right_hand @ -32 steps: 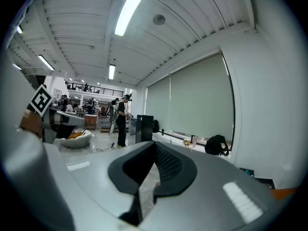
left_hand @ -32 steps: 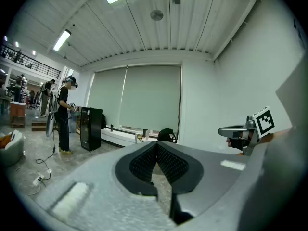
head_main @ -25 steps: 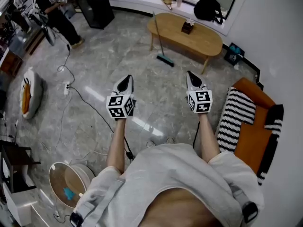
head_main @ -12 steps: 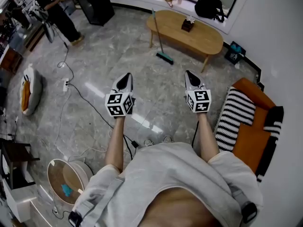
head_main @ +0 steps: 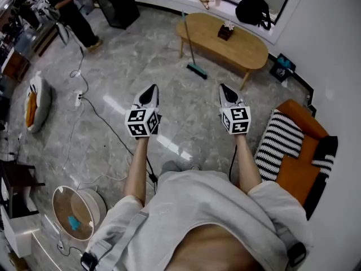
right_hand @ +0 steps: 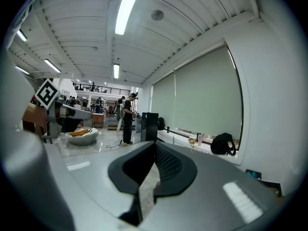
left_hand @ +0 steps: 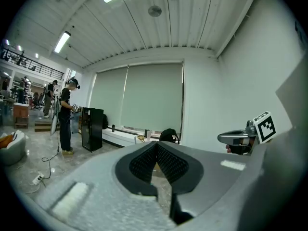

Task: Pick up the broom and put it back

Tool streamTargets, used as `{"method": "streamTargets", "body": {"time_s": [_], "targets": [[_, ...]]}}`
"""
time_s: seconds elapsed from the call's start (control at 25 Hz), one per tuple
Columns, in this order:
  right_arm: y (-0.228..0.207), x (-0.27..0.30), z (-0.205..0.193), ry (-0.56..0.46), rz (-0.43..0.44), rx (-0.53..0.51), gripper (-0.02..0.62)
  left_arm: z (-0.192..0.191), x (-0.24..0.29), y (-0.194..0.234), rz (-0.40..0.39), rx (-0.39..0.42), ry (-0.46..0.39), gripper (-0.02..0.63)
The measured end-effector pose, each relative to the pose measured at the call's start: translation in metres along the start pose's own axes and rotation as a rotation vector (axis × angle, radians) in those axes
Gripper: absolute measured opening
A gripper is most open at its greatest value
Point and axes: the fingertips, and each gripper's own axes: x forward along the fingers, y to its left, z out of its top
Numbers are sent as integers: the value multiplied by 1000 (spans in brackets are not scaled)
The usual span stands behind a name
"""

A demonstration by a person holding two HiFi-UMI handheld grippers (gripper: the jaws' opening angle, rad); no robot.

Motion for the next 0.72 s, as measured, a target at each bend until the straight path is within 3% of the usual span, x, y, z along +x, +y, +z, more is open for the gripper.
{"method": "streamTargets", "body": {"time_s": [0.4, 0.72], "targets": [[-23, 40, -20, 37, -32, 33, 0, 1, 56, 7, -49, 15, 37, 1], [-45, 114, -7, 47, -84, 15, 0, 18, 135, 60, -101, 9, 23, 2]]}}
